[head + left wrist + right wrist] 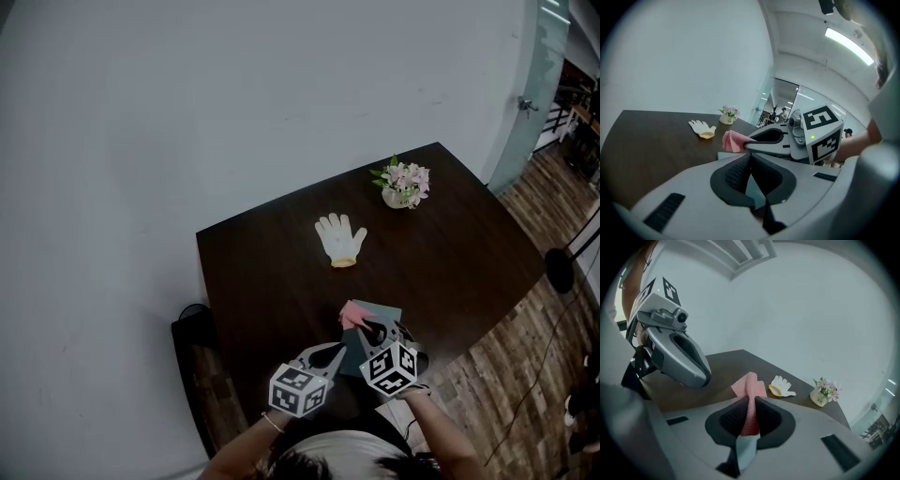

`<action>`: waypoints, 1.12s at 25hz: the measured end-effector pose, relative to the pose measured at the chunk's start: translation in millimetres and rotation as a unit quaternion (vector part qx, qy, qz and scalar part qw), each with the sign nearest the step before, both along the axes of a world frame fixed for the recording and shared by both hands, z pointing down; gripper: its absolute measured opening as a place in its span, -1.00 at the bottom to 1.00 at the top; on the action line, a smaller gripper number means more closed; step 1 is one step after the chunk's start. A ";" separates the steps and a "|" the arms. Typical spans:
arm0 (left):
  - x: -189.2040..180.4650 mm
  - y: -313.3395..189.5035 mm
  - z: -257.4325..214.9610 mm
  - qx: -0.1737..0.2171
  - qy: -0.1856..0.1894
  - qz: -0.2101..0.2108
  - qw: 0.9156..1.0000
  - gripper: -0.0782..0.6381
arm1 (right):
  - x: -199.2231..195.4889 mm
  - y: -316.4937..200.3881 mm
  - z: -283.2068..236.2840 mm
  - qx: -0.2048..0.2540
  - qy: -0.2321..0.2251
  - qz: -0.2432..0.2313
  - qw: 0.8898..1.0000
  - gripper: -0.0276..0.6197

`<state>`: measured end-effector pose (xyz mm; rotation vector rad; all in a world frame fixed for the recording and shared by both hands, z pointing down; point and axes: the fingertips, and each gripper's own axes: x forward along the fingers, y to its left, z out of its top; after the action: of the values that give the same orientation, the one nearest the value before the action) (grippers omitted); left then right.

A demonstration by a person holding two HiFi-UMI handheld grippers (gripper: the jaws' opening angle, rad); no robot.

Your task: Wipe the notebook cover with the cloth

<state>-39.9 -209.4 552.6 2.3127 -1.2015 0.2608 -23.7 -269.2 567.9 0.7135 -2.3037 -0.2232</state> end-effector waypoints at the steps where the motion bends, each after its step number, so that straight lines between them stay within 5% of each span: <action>1: -0.2 -0.3 6.2 -0.006 -0.002 0.002 1.000 -0.73 | -1.6 -2.9 6.2 -0.001 0.009 -0.006 1.000 -0.79; 12: 0.3 -3.4 75.7 -0.084 -0.019 0.035 0.996 -0.73 | -7.9 -41.1 72.5 -0.025 0.085 -0.025 0.996 -0.79; 28: -10.3 1.0 129.3 -0.172 -0.052 0.037 0.983 -0.73 | -12.5 -65.8 112.4 -0.067 0.122 0.001 0.990 -0.79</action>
<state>-50.2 -208.4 681.9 2.0616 -1.0272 0.5745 -36.3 -335.0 680.3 0.5857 -2.0644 -0.1445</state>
